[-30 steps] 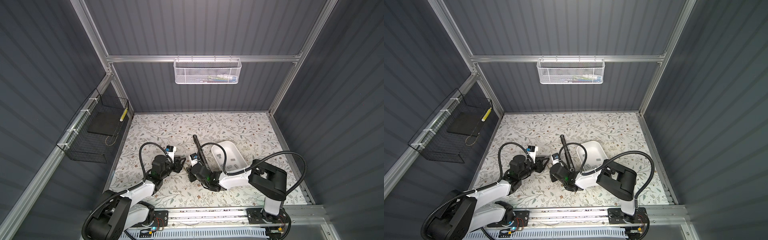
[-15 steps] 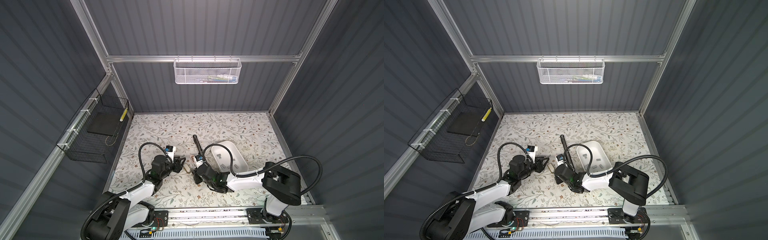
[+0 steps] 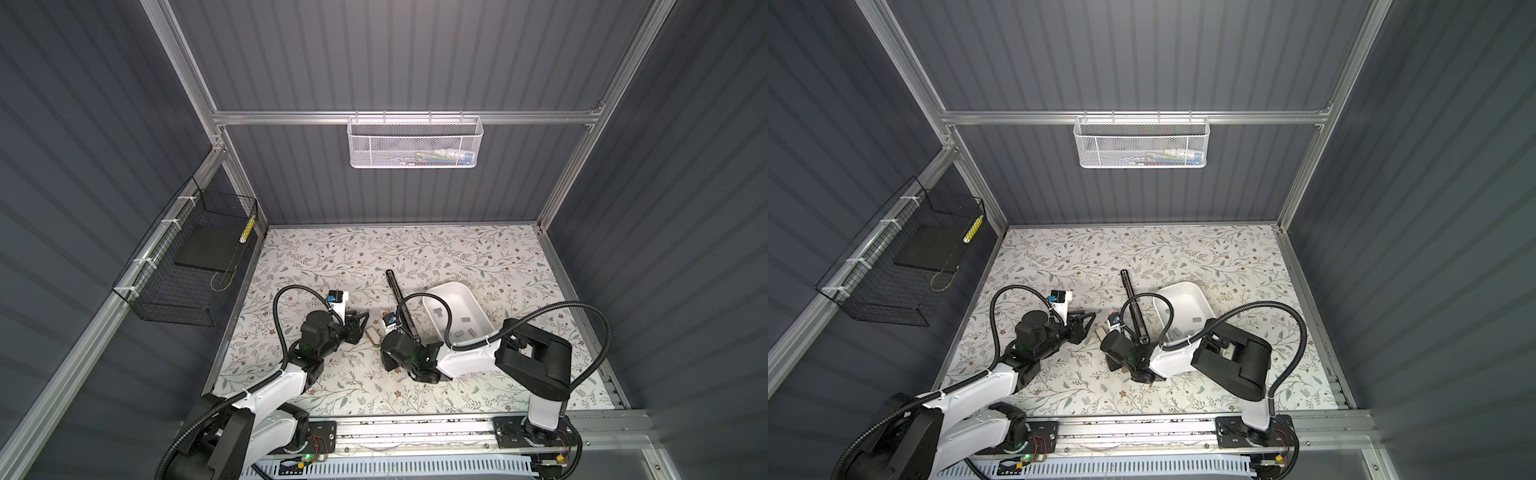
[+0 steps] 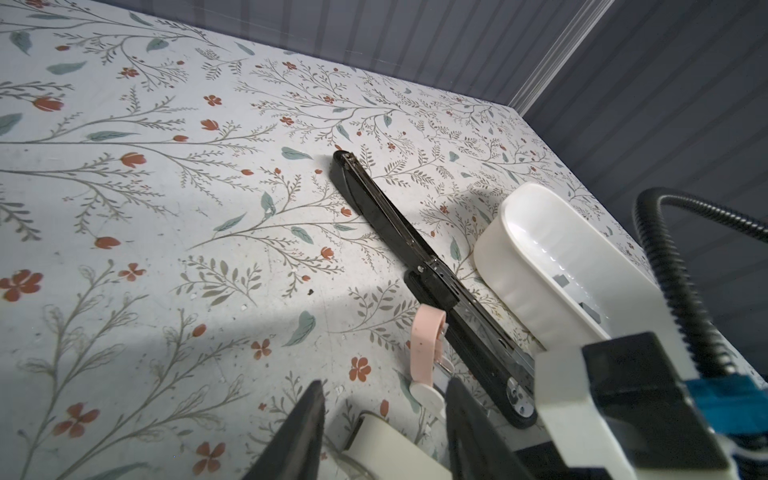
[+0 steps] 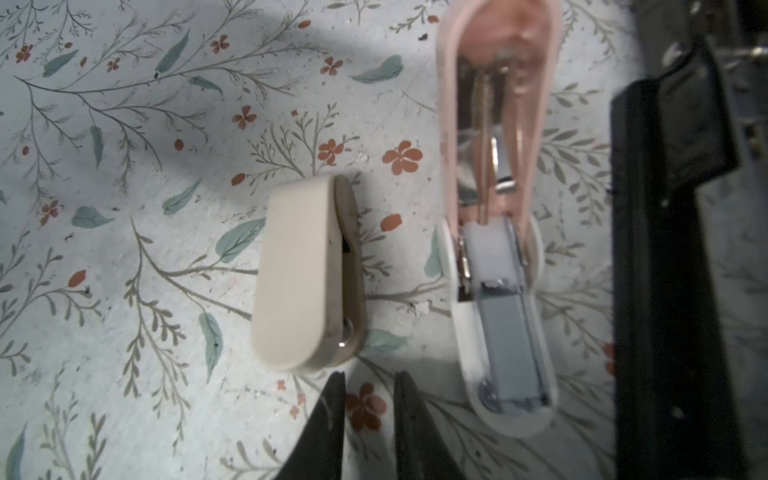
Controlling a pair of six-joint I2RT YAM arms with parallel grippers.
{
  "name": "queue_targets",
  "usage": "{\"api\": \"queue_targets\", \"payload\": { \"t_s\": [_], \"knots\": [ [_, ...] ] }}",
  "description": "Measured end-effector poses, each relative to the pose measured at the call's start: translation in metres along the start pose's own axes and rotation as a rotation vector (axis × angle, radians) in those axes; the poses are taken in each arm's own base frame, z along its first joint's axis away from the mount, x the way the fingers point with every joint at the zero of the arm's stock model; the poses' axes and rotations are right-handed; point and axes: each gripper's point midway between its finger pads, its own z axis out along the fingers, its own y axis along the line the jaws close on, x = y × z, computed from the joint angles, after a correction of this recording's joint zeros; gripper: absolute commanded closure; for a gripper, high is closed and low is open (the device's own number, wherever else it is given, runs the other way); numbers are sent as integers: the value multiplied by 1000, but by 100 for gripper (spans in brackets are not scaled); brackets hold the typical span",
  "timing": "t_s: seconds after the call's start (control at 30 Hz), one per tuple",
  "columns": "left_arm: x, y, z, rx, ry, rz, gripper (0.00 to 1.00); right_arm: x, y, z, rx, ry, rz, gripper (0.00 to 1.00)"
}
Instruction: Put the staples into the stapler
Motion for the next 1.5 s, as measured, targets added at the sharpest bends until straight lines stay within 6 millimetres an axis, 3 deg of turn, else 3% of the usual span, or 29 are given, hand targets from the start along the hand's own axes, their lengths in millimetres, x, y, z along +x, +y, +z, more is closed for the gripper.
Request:
{"api": "queue_targets", "payload": {
  "t_s": [0.2, 0.73, 0.97, 1.07, 1.17, 1.33, 1.5],
  "knots": [
    [-8, 6, -8, -49, -36, -5, 47, -2, 8, 6, -18, 5, 0, 72],
    [-13, 52, -44, -360, -84, -141, 32, -29, 25, 38, -25, -35, -7, 71],
    [-19, 57, -54, -413, -89, -166, 30, -38, 28, 49, -21, -48, -21, 67],
    [-20, 57, -56, -415, -91, -169, 29, -44, 30, 55, -18, -59, -27, 60],
    [-18, 57, -56, -417, -86, -175, 29, -49, 29, 57, -1, -68, -35, 45],
    [-16, 58, -57, -421, -78, -180, 28, -54, 21, 61, 33, -71, -42, 35],
    [-17, 58, -57, -420, -79, -180, 28, -66, 19, 71, 44, -85, -43, 32]
  ]
}}
